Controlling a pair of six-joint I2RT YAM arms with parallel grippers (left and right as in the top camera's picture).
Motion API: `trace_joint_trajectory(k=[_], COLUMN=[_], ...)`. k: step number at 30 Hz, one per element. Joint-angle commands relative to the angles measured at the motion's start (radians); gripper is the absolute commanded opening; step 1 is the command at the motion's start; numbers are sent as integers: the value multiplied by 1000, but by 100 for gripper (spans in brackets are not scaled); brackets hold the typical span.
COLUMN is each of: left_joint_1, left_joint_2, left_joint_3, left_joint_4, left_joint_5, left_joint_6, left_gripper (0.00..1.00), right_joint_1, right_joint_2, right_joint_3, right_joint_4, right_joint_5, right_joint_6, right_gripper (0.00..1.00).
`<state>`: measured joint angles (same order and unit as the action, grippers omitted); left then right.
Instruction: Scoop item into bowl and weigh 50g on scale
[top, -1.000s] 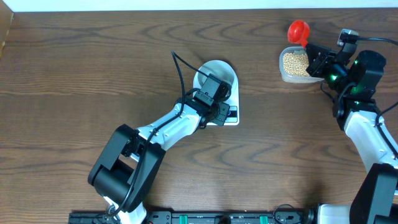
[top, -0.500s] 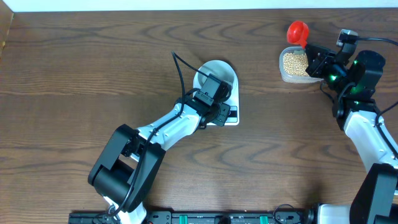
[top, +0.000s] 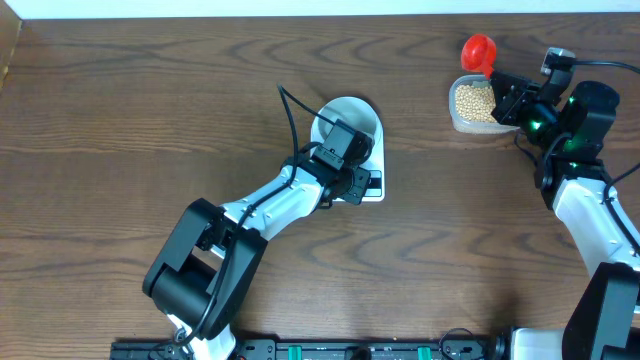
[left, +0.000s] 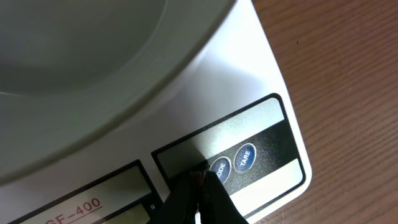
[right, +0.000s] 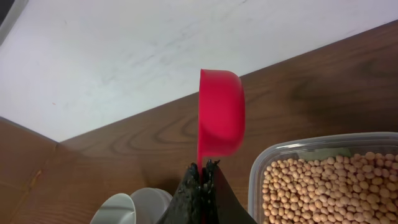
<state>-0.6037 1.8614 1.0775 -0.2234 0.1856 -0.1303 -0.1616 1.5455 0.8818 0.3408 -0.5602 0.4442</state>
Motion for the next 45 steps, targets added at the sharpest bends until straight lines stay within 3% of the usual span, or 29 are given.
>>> trace_joint_trajectory(k=[1, 26, 39, 45], left_joint_1=[2, 24, -5, -4], left_joint_2=[34, 65, -147, -155], left_joint_3=[0, 0, 2, 2], left_joint_4=[-5, -51, -126, -131], left_joint_5=[18, 17, 13, 5], left_joint_6=[6, -13, 6, 7], left_gripper=[7, 7, 7, 7], right_joint_1=[8, 13, 13, 13], right_joint_2=[-2, -2, -2, -2], right_joint_3=[18, 18, 18, 18], right_joint_4=[3, -5, -8, -9], right_joint_5=[5, 4, 4, 5], right_joint_6=[11, 11, 11, 11], right_gripper=[1, 1, 1, 1])
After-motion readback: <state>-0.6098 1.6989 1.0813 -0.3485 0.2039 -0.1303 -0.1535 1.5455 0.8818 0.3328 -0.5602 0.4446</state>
